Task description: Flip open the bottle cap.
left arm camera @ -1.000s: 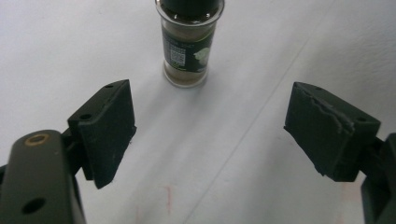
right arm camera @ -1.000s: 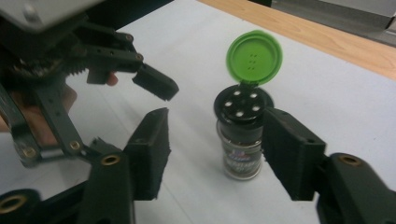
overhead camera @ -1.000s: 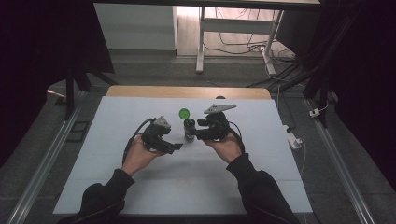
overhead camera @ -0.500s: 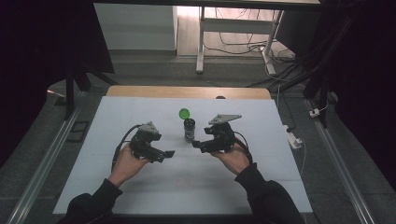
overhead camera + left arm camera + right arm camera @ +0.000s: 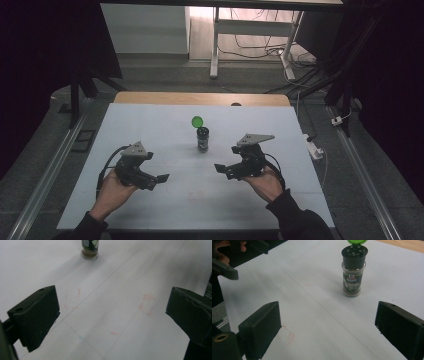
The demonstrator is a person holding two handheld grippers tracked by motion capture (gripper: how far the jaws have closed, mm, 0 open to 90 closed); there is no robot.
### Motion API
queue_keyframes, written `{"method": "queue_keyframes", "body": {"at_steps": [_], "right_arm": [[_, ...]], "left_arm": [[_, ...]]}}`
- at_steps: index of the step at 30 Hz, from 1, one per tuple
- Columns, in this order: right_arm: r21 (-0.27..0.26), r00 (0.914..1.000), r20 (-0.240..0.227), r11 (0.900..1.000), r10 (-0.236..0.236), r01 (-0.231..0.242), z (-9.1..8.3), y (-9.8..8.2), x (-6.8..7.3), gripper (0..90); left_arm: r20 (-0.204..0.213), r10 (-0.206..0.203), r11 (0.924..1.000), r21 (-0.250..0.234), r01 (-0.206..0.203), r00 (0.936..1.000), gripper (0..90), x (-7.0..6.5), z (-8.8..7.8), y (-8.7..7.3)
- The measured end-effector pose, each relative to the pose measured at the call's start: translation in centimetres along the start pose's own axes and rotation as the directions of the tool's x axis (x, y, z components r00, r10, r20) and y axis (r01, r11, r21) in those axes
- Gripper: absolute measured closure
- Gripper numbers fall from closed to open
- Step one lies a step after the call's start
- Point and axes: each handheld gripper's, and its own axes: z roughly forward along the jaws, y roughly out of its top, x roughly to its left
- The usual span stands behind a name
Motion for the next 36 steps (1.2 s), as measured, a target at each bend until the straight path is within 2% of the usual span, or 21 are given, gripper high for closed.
{"method": "queue_keyframes", "body": {"at_steps": [10, 20, 24, 27, 30, 34, 36], "right_arm": [[-0.012, 0.9992, 0.037, 1.0, 0.017, -0.017, -2.9, -3.1, 0.4, 1.1], [-0.025, 0.9939, 0.097, 0.998, 0.053, -0.05, -6.3, -6.5, 0.2, 0.0], [-0.023, 0.984, 0.162, 0.997, 0.076, -0.073, -7.8, -8.4, -0.2, 0.0], [-0.022, 0.9755, 0.191, 0.994, 0.109, -0.106, -8.9, -9.6, -0.5, 0.0], [-0.014, 0.9639, 0.24, 0.993, 0.115, -0.115, -9.6, -10.6, -0.7, 0.0], [0.008, 0.9561, 0.26, 0.99, 0.135, -0.142, -10.2, -11.7, -0.7, 0.0], [0.022, 0.9535, 0.264, 0.987, 0.146, -0.157, -10.4, -12.1, -0.7, 0.0]], "left_arm": [[-0.043, -0.048, 0.9983, -0.037, 0.046, 0.9979, 0.0, -0.4, -3.4, -3.5], [-0.084, -0.119, 0.9895, -0.092, 0.112, 0.9893, 0.0, -0.8, -6.9, -7.5], [-0.099, -0.14, 0.9866, -0.098, 0.13, 0.9851, 0.0, -1.1, -7.7, -9.0], [-0.114, -0.152, 0.9853, -0.094, 0.142, 0.9818, 0.0, -1.3, -8.1, -10.0], [-0.137, -0.163, 0.9849, -0.082, 0.153, 0.9772, 0.0, -1.3, -8.4, -10.9], [-0.175, -0.172, 0.9848, -0.052, 0.166, 0.9694, 0.0, -1.3, -8.6, -11.8], [-0.179, -0.178, 0.9838, -0.059, 0.17, 0.9676, 0.0, -1.3, -8.8, -11.9]]}}
